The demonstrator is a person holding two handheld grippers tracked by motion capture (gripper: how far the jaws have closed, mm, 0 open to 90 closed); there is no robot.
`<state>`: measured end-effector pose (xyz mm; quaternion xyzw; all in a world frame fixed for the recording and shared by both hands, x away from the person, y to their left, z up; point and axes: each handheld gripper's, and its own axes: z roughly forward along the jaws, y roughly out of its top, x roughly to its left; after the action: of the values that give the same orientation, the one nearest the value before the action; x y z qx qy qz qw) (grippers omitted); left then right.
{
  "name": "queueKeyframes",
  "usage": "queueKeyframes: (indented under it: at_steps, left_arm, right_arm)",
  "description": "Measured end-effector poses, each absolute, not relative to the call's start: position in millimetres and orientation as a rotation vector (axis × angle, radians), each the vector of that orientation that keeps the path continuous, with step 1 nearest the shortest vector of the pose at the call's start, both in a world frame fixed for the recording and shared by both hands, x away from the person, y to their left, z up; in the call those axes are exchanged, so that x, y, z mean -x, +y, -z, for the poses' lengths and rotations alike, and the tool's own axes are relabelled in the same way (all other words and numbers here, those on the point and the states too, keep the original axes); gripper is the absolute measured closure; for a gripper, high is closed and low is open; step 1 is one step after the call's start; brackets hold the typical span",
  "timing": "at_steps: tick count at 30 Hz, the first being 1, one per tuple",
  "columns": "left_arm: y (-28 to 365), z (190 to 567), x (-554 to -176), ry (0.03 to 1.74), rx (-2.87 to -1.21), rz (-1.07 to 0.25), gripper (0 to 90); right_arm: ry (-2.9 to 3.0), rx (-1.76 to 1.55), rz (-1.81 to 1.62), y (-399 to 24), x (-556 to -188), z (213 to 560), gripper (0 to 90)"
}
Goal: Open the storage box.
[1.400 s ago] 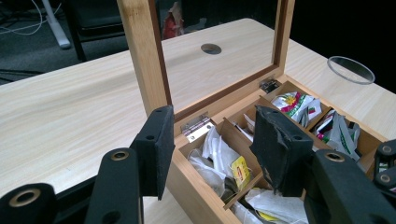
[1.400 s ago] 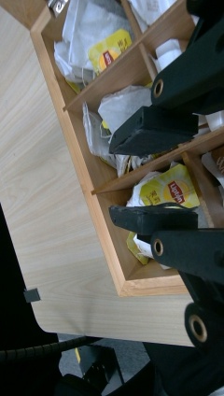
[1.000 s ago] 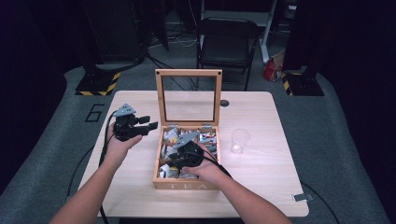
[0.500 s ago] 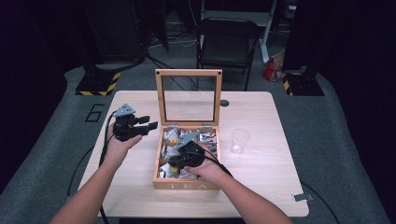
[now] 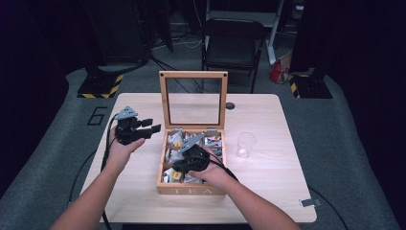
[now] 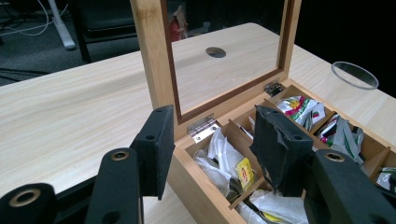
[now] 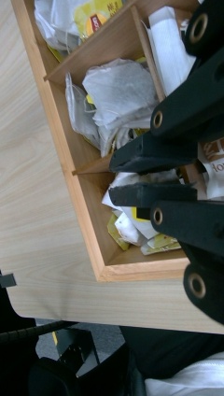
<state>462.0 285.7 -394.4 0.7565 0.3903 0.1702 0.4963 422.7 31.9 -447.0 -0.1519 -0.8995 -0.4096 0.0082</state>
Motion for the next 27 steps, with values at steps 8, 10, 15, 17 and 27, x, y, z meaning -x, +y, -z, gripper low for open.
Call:
queueKeyframes:
  at_steps: [8, 10, 15, 17, 27]
  left_arm:
    - [286.2, 394.4, -462.1, 0.945, -1.836, -0.412, 48.2]
    - [286.3, 394.7, -462.2, 0.947, -1.835, -0.414, 48.3]
    - [286.5, 394.6, -462.0, 0.949, -1.831, -0.413, 48.3]
    - [286.8, 394.4, -461.9, 0.948, -1.829, -0.415, 48.2]
    - [287.3, 393.7, -461.7, 0.945, -1.832, -0.422, 48.3]
  right_arm:
    - [-2.797, 0.479, 1.295, 35.1, -426.7, 445.3, 73.3]
    - [-2.798, 0.473, 1.289, 36.6, -428.5, 447.2, 72.5]
    - [-2.782, 0.492, 1.257, 37.1, -431.3, 450.8, 71.1]
    - [-2.778, 0.492, 1.248, 37.2, -431.5, 451.4, 70.9]
    - [-2.773, 0.448, 1.24, 35.8, -427.2, 449.5, 85.4]
